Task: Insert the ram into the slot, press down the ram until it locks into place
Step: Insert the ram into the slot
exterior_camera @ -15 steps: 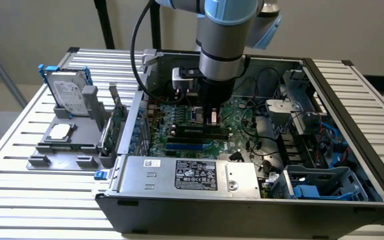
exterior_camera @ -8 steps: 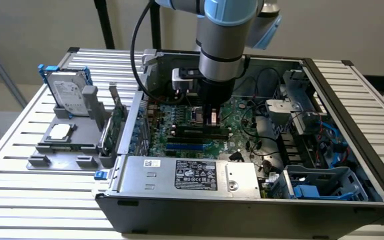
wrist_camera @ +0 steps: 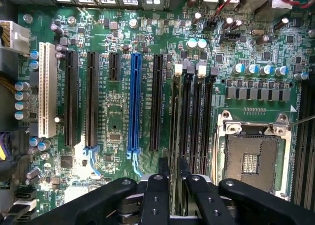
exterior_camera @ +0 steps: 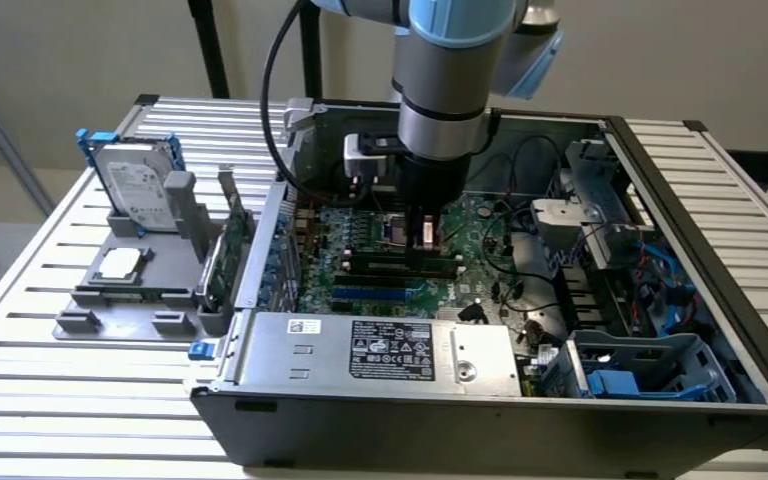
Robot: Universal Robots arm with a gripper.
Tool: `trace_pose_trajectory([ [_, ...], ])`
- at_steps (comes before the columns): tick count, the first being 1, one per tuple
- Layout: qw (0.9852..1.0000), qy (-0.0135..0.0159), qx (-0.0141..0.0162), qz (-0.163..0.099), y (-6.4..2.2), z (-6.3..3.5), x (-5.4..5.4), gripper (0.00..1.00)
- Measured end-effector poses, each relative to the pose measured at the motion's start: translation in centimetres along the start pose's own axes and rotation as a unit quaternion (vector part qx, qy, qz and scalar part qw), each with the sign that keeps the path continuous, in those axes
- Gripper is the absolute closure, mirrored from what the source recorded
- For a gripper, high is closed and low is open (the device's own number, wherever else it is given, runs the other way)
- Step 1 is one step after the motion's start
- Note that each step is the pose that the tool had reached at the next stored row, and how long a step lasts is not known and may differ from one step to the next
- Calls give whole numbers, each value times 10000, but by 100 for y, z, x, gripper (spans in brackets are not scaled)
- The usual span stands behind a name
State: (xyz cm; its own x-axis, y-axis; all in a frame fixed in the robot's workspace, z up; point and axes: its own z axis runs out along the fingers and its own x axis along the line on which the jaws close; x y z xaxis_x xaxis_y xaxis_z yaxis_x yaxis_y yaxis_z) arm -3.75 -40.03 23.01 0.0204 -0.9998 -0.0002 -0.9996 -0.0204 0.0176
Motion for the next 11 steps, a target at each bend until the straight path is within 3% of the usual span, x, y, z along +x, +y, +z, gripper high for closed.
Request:
trace_pose_trajectory([
  [6,10000,0,-1,0,15,-197,0,81],
  [9,10000,-5,-1,0,16,-209,0,89],
  [11,10000,-5,-1,0,16,-209,-1,89],
])
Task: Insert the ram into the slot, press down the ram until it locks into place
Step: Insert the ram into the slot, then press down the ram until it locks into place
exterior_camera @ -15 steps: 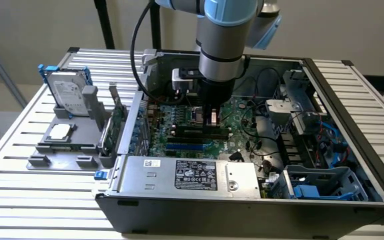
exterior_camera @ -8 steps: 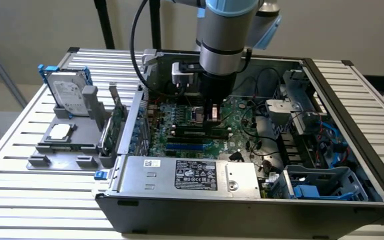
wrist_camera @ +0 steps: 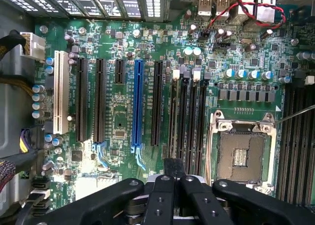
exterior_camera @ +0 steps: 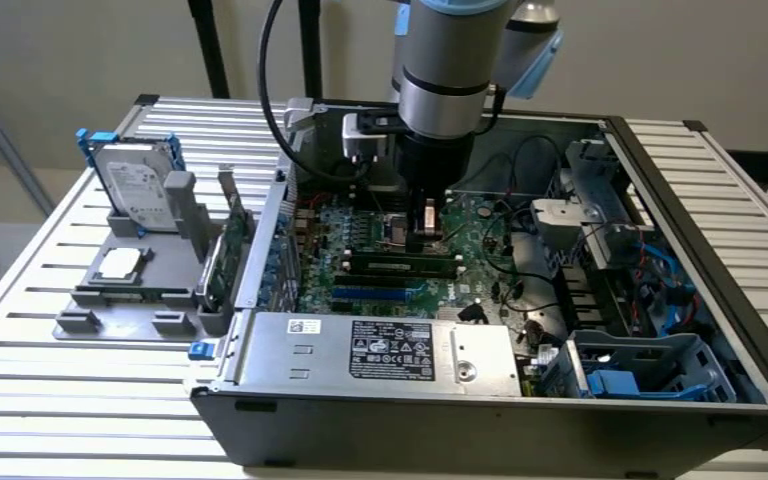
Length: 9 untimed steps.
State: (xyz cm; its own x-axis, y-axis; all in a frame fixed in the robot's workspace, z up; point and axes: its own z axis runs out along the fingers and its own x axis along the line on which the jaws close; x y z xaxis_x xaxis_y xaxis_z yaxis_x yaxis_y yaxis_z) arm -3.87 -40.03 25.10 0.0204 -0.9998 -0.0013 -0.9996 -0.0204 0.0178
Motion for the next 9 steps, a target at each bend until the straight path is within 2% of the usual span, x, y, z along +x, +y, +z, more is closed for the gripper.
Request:
trace_pose_trajectory([
  [9,10000,0,-1,1,6,3,1,89],
])
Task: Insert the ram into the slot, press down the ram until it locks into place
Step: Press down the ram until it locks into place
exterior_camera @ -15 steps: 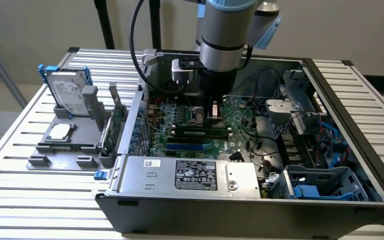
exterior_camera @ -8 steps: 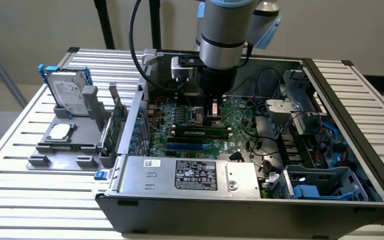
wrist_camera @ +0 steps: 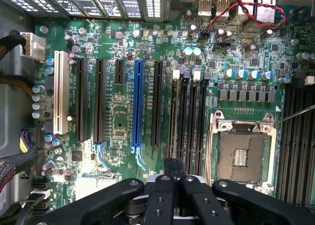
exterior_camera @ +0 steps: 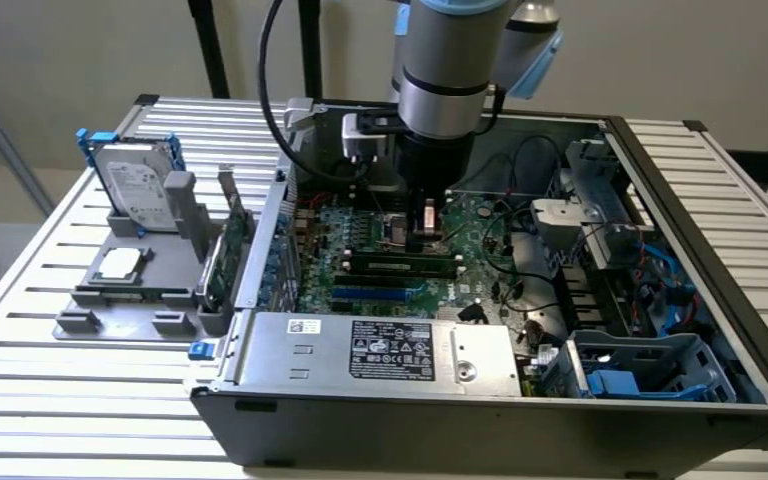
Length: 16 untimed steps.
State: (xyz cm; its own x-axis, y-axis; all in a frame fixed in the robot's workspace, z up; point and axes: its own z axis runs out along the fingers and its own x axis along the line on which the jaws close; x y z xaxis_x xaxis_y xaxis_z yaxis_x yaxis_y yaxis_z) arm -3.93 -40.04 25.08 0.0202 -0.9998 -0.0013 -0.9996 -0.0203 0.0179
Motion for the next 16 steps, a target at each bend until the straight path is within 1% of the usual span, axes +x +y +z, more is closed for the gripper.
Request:
trace_pose_trajectory([
  [9,10000,-1,0,6,41,64,-7,89],
  [16,10000,0,0,7,42,118,-32,89],
])
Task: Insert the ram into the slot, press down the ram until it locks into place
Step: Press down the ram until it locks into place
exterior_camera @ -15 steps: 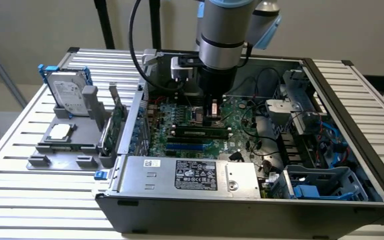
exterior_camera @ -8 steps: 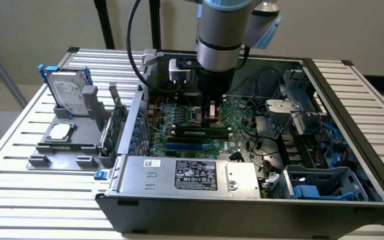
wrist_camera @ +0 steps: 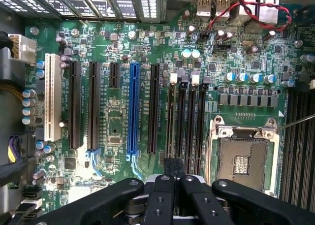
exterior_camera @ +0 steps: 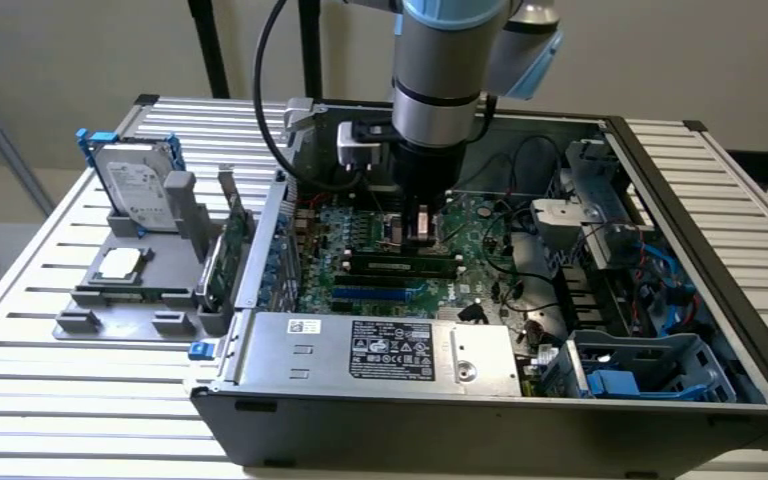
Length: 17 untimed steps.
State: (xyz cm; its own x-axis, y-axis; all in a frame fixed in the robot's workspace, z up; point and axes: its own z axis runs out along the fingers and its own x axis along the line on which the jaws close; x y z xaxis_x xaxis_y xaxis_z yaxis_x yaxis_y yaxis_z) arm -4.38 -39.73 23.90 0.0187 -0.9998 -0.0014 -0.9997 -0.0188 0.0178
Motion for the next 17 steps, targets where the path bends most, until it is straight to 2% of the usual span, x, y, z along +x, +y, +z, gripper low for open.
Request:
trace_pose_trajectory([
  [13,10000,3,-2,14,0,138,-10,89],
  [15,10000,2,-3,15,1,126,-10,89],
  [16,10000,-10,-6,16,1,90,-14,89],
  [17,10000,-3,-11,16,2,43,-12,89],
])
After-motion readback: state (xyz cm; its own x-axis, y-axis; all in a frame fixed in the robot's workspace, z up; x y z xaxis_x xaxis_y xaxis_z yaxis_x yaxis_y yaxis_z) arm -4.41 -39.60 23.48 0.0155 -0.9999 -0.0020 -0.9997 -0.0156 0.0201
